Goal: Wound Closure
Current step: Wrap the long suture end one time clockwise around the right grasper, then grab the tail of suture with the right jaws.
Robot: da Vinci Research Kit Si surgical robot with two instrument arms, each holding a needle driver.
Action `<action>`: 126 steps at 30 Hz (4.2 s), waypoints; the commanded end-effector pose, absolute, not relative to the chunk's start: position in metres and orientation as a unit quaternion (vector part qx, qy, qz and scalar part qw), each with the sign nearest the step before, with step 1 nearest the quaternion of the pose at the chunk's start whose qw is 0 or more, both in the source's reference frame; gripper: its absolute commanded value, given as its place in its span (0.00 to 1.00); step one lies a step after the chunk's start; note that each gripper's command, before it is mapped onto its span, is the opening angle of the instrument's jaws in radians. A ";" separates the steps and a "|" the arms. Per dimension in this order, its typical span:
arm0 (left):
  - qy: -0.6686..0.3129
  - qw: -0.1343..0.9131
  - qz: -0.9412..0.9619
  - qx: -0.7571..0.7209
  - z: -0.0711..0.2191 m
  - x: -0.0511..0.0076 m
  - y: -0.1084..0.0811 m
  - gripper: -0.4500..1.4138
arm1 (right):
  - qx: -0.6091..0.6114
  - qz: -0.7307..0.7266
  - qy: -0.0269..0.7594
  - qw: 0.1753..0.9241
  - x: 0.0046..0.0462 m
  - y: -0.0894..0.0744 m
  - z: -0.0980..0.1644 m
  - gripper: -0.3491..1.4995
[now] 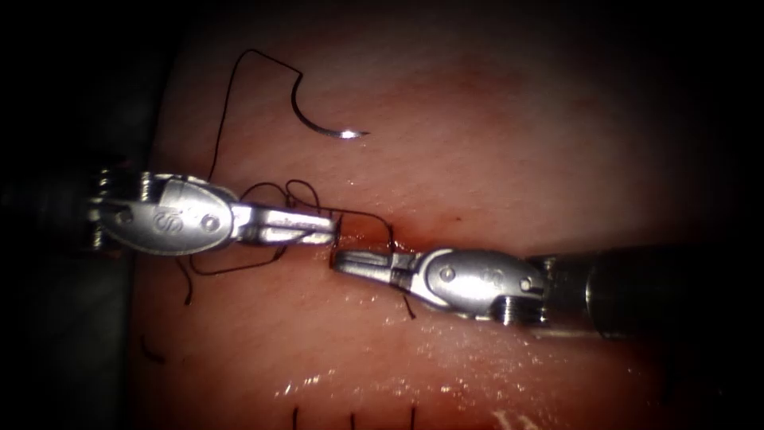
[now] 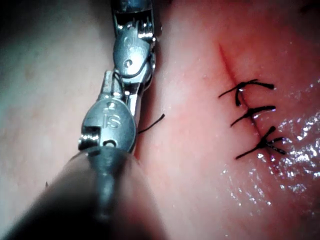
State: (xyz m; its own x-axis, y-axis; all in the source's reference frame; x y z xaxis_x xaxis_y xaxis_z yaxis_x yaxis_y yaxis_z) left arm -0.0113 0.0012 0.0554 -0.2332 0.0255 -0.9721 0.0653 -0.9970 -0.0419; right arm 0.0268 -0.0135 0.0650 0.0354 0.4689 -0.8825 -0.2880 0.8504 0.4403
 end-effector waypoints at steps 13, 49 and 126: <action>0.029 0.023 -0.786 0.618 0.055 -0.0120 -0.002 0.00 | 0.121 0.278 0.683 0.664 0.0322 -0.012 0.066 0.00; 0.039 0.019 -0.787 0.615 0.070 -0.0165 0.000 0.00 | 0.220 0.282 0.767 0.532 0.0251 -0.006 0.064 0.00; 0.078 0.010 -0.786 0.614 0.073 -0.0127 -0.002 0.00 | 0.283 -0.356 0.391 0.800 0.0264 -0.015 0.071 0.00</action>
State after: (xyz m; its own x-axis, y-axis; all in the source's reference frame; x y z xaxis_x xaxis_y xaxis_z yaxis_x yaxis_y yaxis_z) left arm -0.0121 -0.0023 0.0728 -0.2474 0.0811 -0.9655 0.1110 -0.9876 -0.1114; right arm 0.0258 -0.0152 0.0708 0.4423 -0.3481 -0.8265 0.7905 0.5866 0.1760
